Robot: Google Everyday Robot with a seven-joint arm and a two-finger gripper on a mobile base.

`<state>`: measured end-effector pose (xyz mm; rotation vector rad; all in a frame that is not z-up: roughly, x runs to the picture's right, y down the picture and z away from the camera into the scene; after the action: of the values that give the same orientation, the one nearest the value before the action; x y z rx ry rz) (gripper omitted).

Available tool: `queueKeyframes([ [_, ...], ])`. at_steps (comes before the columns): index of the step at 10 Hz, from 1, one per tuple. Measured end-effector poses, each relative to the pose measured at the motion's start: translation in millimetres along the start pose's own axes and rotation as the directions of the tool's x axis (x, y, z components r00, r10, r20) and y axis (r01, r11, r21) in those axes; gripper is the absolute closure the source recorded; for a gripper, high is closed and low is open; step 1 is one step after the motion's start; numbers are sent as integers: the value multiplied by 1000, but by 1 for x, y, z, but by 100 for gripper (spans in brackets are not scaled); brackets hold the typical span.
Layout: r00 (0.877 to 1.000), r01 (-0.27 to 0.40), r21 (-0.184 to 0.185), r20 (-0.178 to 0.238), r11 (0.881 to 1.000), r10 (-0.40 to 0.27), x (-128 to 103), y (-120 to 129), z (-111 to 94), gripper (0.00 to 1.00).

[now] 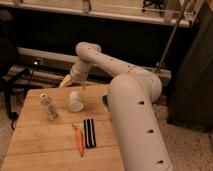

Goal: Place the pepper on the white sponge

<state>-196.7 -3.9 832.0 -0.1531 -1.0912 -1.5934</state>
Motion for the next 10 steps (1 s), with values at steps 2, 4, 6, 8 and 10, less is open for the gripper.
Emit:
queueKeyframes([
  [2,999,-24,-65,28,998,26,-25,0,3,20],
  [4,997,-43,-88,56,995,48,-48,-8,15,20],
  [6,995,-58,-93,76,994,65,-78,-19,29,20],
  [8,995,-72,-103,68,992,79,-104,-25,38,20],
  [10,997,-77,-121,6,990,78,-120,-24,49,20],
])
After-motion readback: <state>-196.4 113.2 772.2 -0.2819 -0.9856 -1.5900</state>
